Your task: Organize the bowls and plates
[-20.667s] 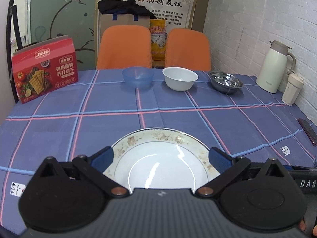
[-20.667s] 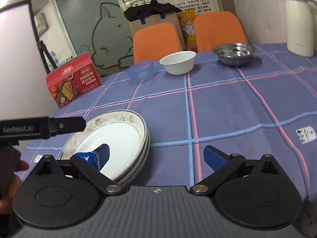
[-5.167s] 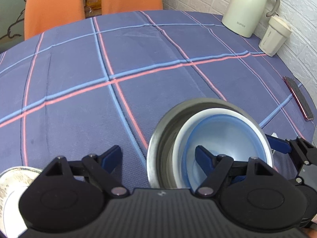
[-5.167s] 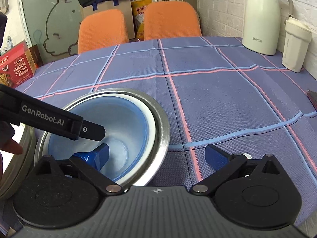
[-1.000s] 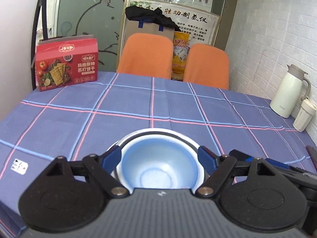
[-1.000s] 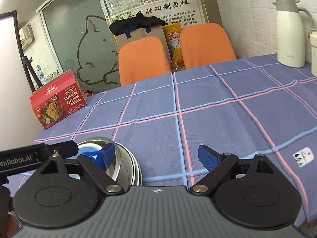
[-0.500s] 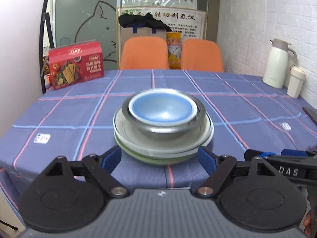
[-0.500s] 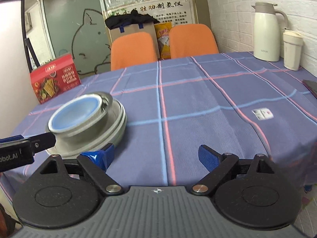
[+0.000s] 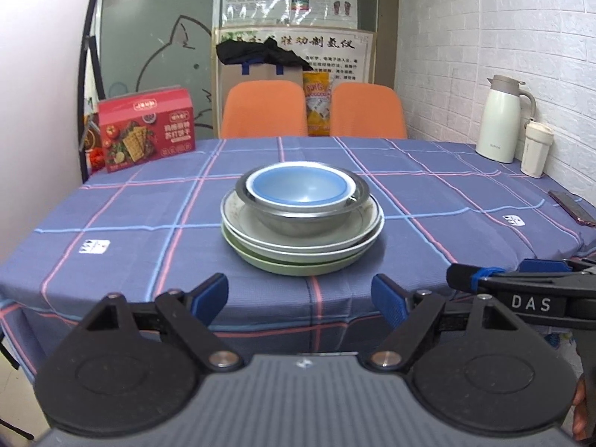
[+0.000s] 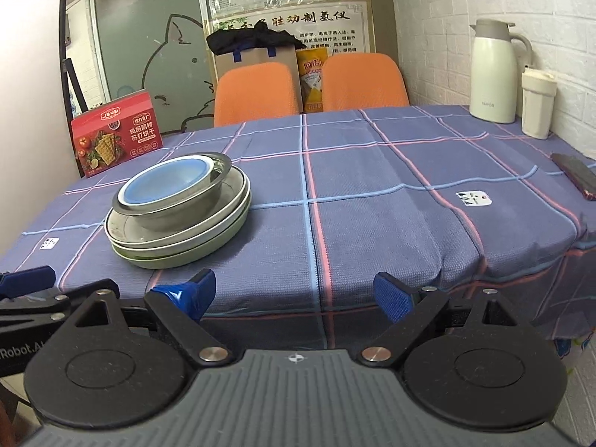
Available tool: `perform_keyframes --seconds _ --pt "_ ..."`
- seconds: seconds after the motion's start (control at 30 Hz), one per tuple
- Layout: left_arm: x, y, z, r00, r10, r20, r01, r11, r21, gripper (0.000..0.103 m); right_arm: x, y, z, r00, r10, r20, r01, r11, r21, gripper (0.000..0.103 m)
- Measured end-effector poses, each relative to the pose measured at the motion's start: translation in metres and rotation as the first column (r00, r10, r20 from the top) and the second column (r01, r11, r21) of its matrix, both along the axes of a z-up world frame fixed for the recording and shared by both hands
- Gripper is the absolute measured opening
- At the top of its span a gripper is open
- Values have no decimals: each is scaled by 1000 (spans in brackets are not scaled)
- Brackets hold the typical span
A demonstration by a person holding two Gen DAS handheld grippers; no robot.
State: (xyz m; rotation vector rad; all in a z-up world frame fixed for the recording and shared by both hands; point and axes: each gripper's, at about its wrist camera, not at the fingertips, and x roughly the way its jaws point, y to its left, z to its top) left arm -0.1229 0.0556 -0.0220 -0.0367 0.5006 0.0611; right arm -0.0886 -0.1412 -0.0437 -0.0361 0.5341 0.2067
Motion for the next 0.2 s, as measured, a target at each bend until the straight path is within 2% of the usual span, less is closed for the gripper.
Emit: perform_keyframes --seconds 0.2 --pt "-7 3 3 1000 3 20 -2 1000 -15 81 -6 2 -3 1000 16 6 -16 1000 -2 79"
